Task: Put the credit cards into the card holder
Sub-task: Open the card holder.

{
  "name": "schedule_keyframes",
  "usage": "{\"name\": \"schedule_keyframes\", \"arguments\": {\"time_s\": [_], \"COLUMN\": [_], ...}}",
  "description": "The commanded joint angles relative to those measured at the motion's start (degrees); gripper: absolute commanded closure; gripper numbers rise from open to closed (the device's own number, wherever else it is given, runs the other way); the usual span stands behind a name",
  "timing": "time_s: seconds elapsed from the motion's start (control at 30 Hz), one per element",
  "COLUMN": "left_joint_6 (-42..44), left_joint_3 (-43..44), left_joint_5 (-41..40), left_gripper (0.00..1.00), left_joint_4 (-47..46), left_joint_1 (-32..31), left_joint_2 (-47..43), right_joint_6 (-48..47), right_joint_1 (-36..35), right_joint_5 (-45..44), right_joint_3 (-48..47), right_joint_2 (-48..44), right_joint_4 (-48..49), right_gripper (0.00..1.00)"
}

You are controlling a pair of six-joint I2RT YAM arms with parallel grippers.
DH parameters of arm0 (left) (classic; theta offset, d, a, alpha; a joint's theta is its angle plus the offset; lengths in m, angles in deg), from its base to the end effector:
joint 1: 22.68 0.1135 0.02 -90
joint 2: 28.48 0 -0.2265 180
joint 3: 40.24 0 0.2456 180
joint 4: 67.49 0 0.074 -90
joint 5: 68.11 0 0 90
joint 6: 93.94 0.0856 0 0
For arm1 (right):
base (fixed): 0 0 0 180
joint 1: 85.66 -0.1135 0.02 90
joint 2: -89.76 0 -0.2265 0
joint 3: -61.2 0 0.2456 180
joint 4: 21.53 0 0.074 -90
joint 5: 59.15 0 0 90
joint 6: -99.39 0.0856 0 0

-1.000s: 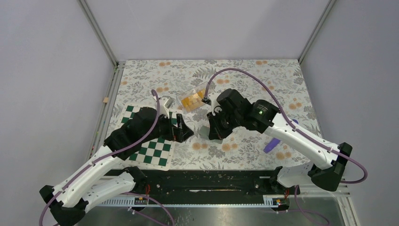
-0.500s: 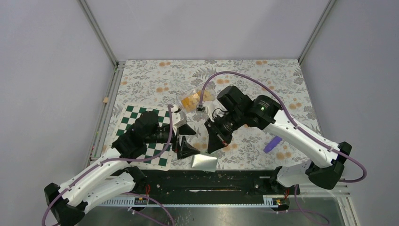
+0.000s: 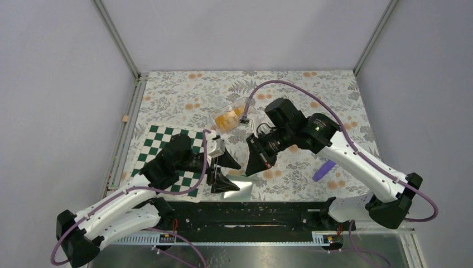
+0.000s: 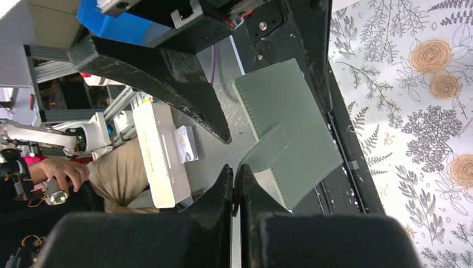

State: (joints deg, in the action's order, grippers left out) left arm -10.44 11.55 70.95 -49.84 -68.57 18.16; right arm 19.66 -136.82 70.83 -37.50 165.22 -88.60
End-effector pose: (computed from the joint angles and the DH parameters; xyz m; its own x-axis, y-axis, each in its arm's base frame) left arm 0.1179 -0.2145 0.2721 -0.2611 0.1627 -0.9515 0.9604 -0.0554 -0.2730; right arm 0.1387 0.2600 0.3330 -0.5856 -0.5095 -0.6305 -0.7959 0.2138 0.5664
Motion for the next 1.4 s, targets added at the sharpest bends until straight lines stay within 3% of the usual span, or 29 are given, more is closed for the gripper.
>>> {"name": "schedule_keyframes", "arguments": {"time_s": [0.0, 0.07, 0.2, 0.23, 0.3, 0.33, 0.4, 0.5, 0.63, 0.77, 0.87, 0.93, 1.0, 1.13, 1.17, 1.3, 1.37], "left_joint_6": [0.5, 0.5, 0.2, -0.1, -2.0, -3.6, -7.3, -13.9, -22.3, -25.1, -26.1, -26.9, -27.4, -27.0, -26.3, -23.6, -22.6], "left_joint_3": [-0.8, -0.8, 0.6, 1.0, 1.5, 1.7, 2.3, 4.1, 6.6, 6.7, 6.6, 6.5, 6.2, 5.6, 5.7, 5.4, 5.0], "left_joint_5": [-0.8, -1.1, -1.8, -2.4, -4.3, -5.1, -6.3, -6.2, -3.3, -2.3, -2.5, -2.6, -3.0, -3.9, -4.5, -13.9, -21.1], "left_gripper": [0.26, 0.44, 0.96, 1.00, 1.00, 1.00, 1.00, 1.00, 1.00, 1.00, 1.00, 1.00, 1.00, 0.91, 0.85, 0.36, 0.22], "left_joint_4": [-3.6, -3.6, -1.6, -1.3, -1.5, -1.9, -3.1, -3.2, -6.6, -10.2, -10.8, -11.2, -11.3, -9.4, -7.9, 0.0, 5.2], "left_joint_1": [-0.6, -0.7, -0.7, -0.7, -0.7, -0.7, -0.7, -0.6, -0.7, -0.7, -0.7, -0.7, -0.7, -0.7, -0.7, -0.6, -0.6], "left_joint_2": [-1.8, -1.3, 0.2, 0.2, -0.1, -0.2, -0.4, 0.8, 3.0, 2.4, 1.7, 1.4, 1.0, -0.2, -0.7, -5.1, -8.4], "right_joint_6": [2.6, 3.6, 4.2, 4.2, 4.2, 4.3, 4.3, 4.4, 4.6, 5.7, 7.6, 9.4, 11.3, 15.5, 16.1, 15.9, 15.5], "right_joint_1": [1.0, 1.1, 1.3, 1.4, 2.0, 2.4, 3.3, 4.0, 4.0, 4.0, 4.0, 4.0, 4.0, 4.0, 4.0, 4.1, 4.3], "right_joint_5": [4.7, 5.8, 3.5, 1.8, -2.3, -3.9, -6.6, -8.5, -6.2, -5.0, -2.1, -0.2, 2.0, 4.7, 4.4, -0.4, -2.1], "right_joint_3": [0.8, 1.4, 1.5, 1.7, 2.8, 3.5, 5.6, 9.5, 14.9, 18.6, 20.4, 20.8, 20.9, 22.0, 22.2, 23.2, 23.9], "right_joint_2": [-1.2, -1.5, -2.4, -3.0, -4.9, -6.0, -8.5, -12.6, -16.4, -17.9, -17.6, -16.5, -14.7, -13.4, -13.7, -15.8, -16.6], "right_joint_4": [4.4, 6.1, 6.5, 6.6, 6.6, 6.8, 7.8, 9.7, 11.8, 14.1, 17.6, 19.6, 21.4, 27.4, 28.3, 27.7, 26.4], "right_gripper": [1.00, 1.00, 0.99, 0.90, 0.62, 0.54, 0.28, 0.02, 0.01, 0.00, 0.03, 0.18, 0.39, 0.91, 1.00, 1.00, 1.00]}}
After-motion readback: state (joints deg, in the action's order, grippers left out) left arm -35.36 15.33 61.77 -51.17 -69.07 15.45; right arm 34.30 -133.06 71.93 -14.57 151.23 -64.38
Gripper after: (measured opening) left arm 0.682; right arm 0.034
